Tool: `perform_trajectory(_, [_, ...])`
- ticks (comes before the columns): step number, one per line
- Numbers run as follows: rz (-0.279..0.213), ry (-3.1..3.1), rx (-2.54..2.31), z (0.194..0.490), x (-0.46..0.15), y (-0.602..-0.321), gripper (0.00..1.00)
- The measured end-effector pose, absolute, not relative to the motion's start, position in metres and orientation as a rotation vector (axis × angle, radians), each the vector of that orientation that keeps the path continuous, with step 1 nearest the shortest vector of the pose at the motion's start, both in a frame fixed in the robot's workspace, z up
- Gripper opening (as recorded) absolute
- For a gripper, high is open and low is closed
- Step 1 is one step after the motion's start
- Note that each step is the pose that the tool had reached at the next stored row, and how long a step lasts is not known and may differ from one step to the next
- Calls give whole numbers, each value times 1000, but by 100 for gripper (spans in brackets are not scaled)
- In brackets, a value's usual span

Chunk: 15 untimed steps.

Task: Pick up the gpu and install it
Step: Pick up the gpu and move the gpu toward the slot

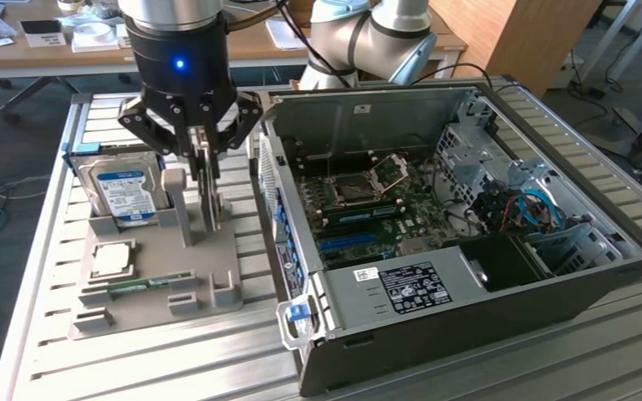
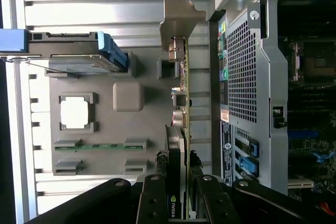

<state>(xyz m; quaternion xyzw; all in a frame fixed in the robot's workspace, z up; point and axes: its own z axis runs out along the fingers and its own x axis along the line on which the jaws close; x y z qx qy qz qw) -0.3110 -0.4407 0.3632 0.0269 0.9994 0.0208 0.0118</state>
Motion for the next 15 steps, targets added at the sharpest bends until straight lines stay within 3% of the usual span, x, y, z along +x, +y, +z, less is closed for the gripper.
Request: perform_trajectory(15, [65, 3116, 84, 391, -311, -440, 27])
